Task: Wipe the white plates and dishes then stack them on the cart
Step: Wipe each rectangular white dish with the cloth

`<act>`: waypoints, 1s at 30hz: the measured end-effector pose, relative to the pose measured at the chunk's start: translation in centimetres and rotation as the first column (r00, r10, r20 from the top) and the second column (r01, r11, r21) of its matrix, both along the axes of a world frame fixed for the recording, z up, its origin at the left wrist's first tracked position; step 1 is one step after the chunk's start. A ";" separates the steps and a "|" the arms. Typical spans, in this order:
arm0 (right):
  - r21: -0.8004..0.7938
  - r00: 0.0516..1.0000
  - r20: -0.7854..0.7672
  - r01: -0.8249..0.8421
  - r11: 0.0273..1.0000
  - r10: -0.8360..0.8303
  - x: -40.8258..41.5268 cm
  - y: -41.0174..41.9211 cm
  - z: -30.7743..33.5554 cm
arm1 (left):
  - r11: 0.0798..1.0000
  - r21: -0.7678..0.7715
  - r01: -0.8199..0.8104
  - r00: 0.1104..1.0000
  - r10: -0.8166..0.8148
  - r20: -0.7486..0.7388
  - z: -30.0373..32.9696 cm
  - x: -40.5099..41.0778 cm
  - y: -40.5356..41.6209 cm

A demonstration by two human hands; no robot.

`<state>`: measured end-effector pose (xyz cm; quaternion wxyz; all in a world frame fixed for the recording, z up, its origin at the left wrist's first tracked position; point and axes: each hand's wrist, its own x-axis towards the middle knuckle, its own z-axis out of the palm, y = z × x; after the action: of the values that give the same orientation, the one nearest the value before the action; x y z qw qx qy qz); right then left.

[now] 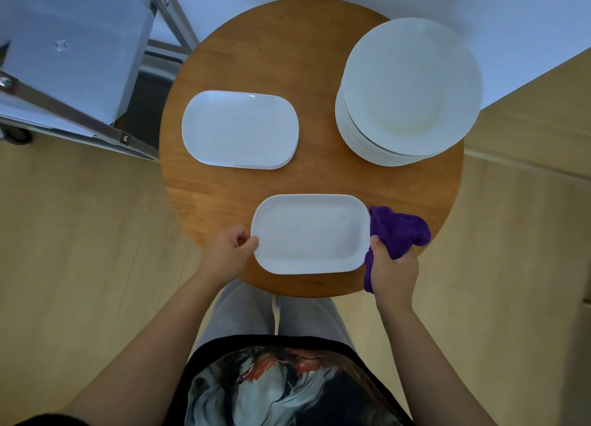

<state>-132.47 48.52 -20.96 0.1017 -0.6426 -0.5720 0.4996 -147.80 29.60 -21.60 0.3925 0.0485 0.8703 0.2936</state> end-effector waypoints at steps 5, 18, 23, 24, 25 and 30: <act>-0.005 1.000 0.014 -0.028 1.000 0.028 -0.3 -0.2 0.2 | 0.983 0.099 -0.153 0.986 0.144 0.085 0.6 0.2 1.3; 0.155 0.829 0.400 -0.482 0.862 0.391 -3.5 -2.2 0.1 | 0.744 0.205 -0.637 0.742 0.519 0.424 2.1 3.1 4.3; 0.207 0.871 0.366 -0.420 0.883 0.329 -7.4 -3.5 1.1 | 0.735 0.269 -0.622 0.769 0.507 0.390 3.8 2.4 4.5; 0.223 0.859 0.355 -0.461 0.859 0.369 -8.0 -3.9 1.5 | 0.730 0.270 -0.628 0.764 0.512 0.393 4.0 2.1 4.4; 0.252 0.847 0.332 -0.503 0.827 0.415 -8.5 -4.5 2.0 | 0.725 0.270 -0.634 0.761 0.519 0.390 4.2 1.9 4.4; 0.386 0.688 0.251 -0.717 0.581 0.681 -9.6 -8.8 5.0 | 0.759 0.348 -0.550 0.830 0.451 0.327 5.3 0.9 4.3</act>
<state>-142.08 39.74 -15.94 0.0226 -0.3408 -0.8816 0.3257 -146.85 33.86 -16.27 0.3737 -0.1357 0.7150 0.5751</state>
